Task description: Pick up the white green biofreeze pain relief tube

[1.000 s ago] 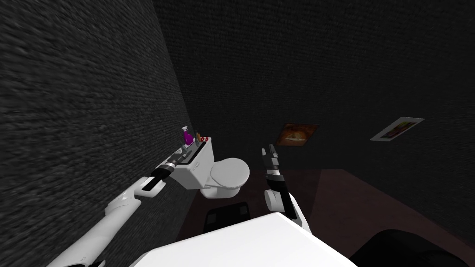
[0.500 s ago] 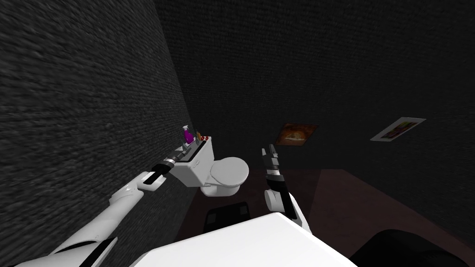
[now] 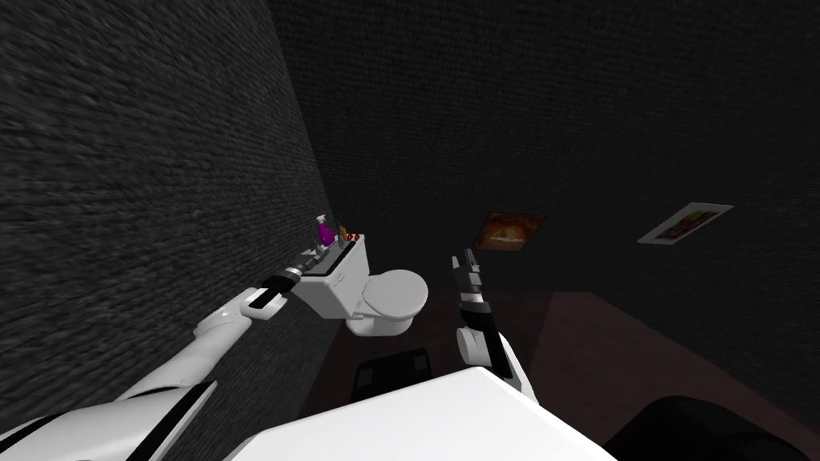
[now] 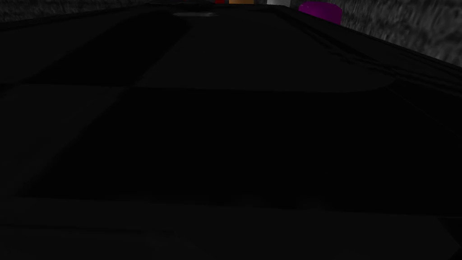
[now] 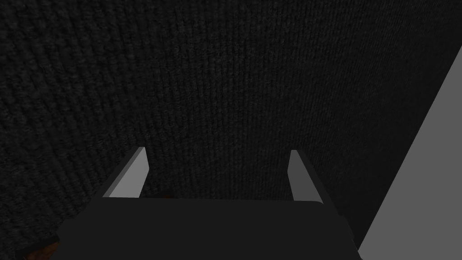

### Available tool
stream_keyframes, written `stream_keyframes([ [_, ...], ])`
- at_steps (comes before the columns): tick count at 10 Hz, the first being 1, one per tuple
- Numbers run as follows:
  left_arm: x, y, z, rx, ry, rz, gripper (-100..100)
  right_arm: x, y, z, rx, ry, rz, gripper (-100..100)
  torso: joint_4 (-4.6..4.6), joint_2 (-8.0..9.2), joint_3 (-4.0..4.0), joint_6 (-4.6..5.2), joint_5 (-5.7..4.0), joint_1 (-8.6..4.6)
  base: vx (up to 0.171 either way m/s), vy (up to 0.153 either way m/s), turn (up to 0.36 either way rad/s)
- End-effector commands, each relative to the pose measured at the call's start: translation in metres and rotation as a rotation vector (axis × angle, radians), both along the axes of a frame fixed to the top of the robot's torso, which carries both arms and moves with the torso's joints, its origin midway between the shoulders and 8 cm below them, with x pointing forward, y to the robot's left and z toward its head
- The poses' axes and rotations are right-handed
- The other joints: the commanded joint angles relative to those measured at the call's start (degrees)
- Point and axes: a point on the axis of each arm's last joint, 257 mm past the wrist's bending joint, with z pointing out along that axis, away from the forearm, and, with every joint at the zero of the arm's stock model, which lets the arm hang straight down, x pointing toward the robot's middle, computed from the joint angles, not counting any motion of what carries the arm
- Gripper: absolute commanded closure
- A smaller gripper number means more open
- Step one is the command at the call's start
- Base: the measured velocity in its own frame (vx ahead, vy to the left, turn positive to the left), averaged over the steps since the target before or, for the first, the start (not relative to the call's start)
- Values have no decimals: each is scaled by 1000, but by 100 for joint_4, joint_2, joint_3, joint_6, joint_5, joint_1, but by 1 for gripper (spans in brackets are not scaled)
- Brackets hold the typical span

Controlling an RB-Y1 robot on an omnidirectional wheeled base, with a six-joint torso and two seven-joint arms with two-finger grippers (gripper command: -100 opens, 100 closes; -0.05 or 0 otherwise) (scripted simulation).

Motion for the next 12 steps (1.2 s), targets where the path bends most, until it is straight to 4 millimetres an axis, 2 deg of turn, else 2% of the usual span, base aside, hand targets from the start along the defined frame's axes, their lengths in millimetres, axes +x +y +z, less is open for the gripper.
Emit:
stream_keyframes([
  [1, 10, -1, 10, -2, -14, 2, -100, 0, 0, 0, 0, 0, 0, 0, 0, 0, 0, 0, 0, 0, -40, -15, 0],
  [3, 6, 11, -7, -9, 21, 28, -100, 0, 0, 0, 0, 0, 0, 0, -3, -14, -8, -1, 3, 12, -5, -1, -3],
  [4, 5, 9, -4, -7, 13, 22, -100, 0, 0, 0, 0, 0, 0, 0, -5, -20, -11, -2, 5, 16, 0, 0, 0],
  [5, 5, 9, -5, -7, 14, 23, 100, 0, 0, 0, 0, 0, 0, 0, -5, -21, -12, -1, 4, 16, 0, 0, 0],
  [9, 5, 10, -5, -5, 15, 25, 100, 0, 0, 0, 0, 0, 0, 0, -6, -23, -14, 4, 9, 21, 0, 0, 0],
  [10, 5, 10, -5, -5, 15, 25, 0, 0, 0, 0, 0, 0, 0, 0, -6, -24, -14, 5, 9, 21, 0, 0, 0],
  [11, -4, 8, -25, -20, 47, 37, 100, 0, 0, 0, 0, 0, 0, 0, -6, -24, -14, 5, 9, 21, 65, 39, -31],
  [12, -11, 5, -29, -15, 48, 28, 100, 0, 0, 0, 0, 0, 0, 0, -20, -40, -28, 3, 20, 35, 75, 50, -13],
])
